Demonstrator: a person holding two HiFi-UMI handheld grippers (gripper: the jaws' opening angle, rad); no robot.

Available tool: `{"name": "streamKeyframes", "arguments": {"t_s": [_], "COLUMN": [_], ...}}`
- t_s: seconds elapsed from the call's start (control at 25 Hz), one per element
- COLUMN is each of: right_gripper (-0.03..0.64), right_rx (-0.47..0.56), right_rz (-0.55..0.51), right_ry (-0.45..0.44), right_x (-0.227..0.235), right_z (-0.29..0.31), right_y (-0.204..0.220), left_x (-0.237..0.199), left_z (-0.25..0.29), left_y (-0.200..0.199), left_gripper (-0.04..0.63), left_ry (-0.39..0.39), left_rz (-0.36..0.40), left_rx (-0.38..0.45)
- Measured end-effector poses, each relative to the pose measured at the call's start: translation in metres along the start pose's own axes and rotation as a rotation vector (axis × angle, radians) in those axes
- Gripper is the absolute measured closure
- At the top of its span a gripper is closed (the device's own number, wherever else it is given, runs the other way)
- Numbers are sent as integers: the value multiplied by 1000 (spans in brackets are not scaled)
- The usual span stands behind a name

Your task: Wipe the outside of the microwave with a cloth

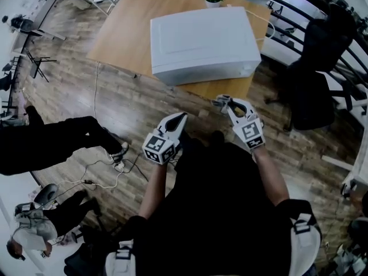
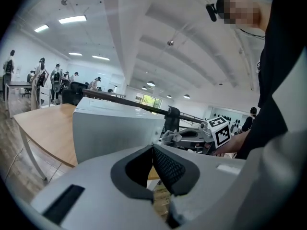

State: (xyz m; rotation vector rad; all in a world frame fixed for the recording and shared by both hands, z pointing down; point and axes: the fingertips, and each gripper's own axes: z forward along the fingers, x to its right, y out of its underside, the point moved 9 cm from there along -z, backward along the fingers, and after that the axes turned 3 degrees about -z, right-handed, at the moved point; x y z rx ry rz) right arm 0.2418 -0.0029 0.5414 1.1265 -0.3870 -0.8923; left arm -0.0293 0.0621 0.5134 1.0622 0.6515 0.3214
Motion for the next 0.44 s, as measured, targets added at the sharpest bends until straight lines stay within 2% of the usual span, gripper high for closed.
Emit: {"name": "streamKeyframes", "arguments": {"t_s": [0.44], "right_gripper": [585], "right_rx": [8], "right_rz": [-6], "right_ry": [-29], "right_x": [2], "right_z": [-15], "right_y": [10], "left_x": [29], "left_z": [-7], "left_y": [1], "left_gripper": [592], "left_ry": [-39], "left_rz": [16], "left_rx": [-4]}}
